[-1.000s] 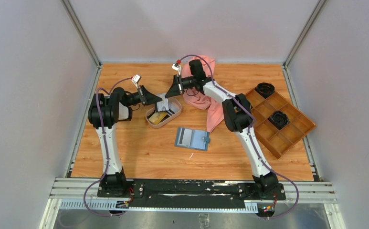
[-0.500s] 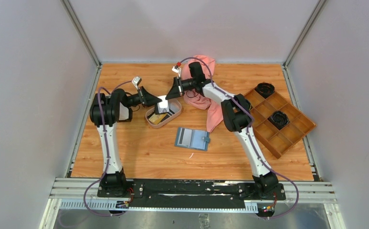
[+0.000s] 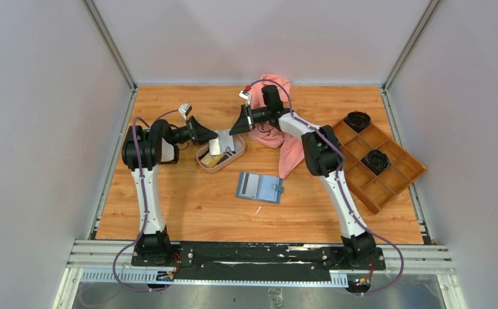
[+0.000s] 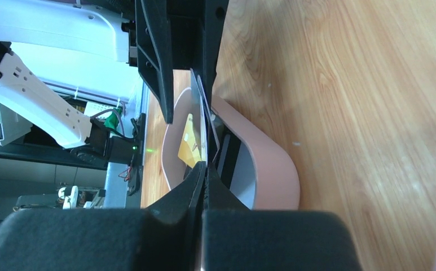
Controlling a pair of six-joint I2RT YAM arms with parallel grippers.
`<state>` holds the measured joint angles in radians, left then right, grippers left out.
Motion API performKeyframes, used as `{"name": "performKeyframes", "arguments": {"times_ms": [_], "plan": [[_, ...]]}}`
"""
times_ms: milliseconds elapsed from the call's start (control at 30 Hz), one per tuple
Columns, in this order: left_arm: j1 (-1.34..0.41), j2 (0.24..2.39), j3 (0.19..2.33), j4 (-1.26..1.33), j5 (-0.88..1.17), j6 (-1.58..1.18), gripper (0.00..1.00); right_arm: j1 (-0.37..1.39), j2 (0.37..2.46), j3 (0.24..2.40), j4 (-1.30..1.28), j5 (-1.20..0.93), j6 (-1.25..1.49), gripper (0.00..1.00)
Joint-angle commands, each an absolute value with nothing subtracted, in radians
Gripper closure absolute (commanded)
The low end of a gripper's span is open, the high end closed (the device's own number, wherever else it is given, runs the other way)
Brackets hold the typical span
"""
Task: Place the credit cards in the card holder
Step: Place the credit card in the storage box.
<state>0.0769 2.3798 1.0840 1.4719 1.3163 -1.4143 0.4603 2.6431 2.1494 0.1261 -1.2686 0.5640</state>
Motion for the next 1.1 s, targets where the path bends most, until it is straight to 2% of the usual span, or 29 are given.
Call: {"name": "performKeyframes", "arguments": {"times_ms": [0,500,767,1067], "plan": [[0.086,2.392,1.109,1.523,1.34,-1.433,0.68,0.425,2.55,2.092,0.22,-1.319,0.611,1.0],[0.087,2.376,1.127,1.523,1.371,-1.48,0.59,0.417,2.363,1.92,0.309,-1.371,0.647,1.0],[0.093,2.356,1.177,1.523,1.369,-1.513,0.45,0.414,2.267,1.85,0.3,-1.389,0.627,1.0],[0.118,2.279,1.235,1.523,1.363,-1.565,0.43,0.414,2.162,1.823,-0.056,-1.355,0.31,1.0]]}}
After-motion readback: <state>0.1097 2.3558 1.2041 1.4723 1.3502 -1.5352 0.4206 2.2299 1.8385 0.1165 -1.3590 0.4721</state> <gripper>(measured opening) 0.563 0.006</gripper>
